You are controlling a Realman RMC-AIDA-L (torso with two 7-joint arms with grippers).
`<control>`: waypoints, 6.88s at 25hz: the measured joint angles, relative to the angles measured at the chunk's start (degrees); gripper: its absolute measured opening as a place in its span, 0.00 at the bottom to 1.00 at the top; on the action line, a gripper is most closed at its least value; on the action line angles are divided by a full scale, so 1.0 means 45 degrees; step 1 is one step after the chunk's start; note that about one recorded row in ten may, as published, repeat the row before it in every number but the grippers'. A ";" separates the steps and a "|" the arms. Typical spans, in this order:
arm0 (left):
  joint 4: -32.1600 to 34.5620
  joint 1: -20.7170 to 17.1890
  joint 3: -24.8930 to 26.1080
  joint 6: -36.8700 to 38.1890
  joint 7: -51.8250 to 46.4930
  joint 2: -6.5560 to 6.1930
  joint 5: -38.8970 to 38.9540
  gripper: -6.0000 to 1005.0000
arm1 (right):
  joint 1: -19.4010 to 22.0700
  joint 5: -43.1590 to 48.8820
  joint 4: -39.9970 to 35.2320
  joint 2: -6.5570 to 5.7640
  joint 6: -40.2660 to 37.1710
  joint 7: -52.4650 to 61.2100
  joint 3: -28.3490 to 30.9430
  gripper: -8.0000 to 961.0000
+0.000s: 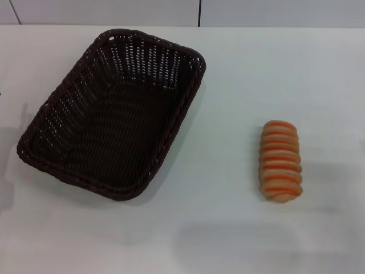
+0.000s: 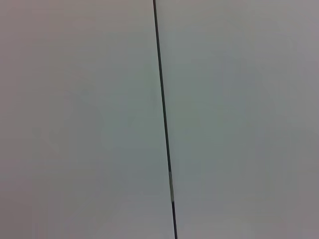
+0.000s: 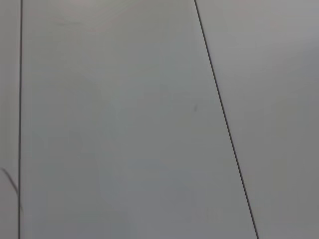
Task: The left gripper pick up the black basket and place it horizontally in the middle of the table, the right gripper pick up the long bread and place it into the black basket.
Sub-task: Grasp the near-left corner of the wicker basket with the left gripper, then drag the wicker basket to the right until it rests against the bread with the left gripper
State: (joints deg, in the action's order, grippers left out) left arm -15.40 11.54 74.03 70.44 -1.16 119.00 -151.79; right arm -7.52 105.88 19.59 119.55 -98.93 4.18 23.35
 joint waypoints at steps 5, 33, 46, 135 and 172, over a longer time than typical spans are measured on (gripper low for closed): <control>-0.0034 0.0025 0.0017 0.0032 0.0014 -0.0006 -0.0001 0.78 | -0.0125 0.0032 0.0014 0.0009 0.0008 0.0007 0.0003 0.86; -1.1410 -0.1295 -0.1002 -0.8171 -0.4960 -0.4602 -0.3063 0.78 | -0.0067 0.0065 0.0283 0.0047 0.0277 0.0009 -0.0172 0.86; -1.5800 -0.1463 0.1616 -1.6097 0.1144 -0.2160 -0.3026 0.78 | -0.0306 0.0064 0.0294 0.0016 0.0354 0.0008 -0.0190 0.86; -1.5111 0.5837 0.5371 -3.3569 0.7994 -0.0158 -0.2110 0.22 | -0.0228 0.0065 0.0031 -0.0005 0.1308 0.0008 -0.0483 0.86; -1.5137 0.7581 0.6168 -3.5372 1.0381 -0.0187 -0.0648 0.20 | -0.0112 0.0064 0.0074 0.0013 0.0986 0.0009 -0.0482 0.86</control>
State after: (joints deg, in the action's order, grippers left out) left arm -83.51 45.65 101.79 -88.74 45.55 118.16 -154.70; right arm -8.03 106.17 19.93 119.61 -94.49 4.22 21.18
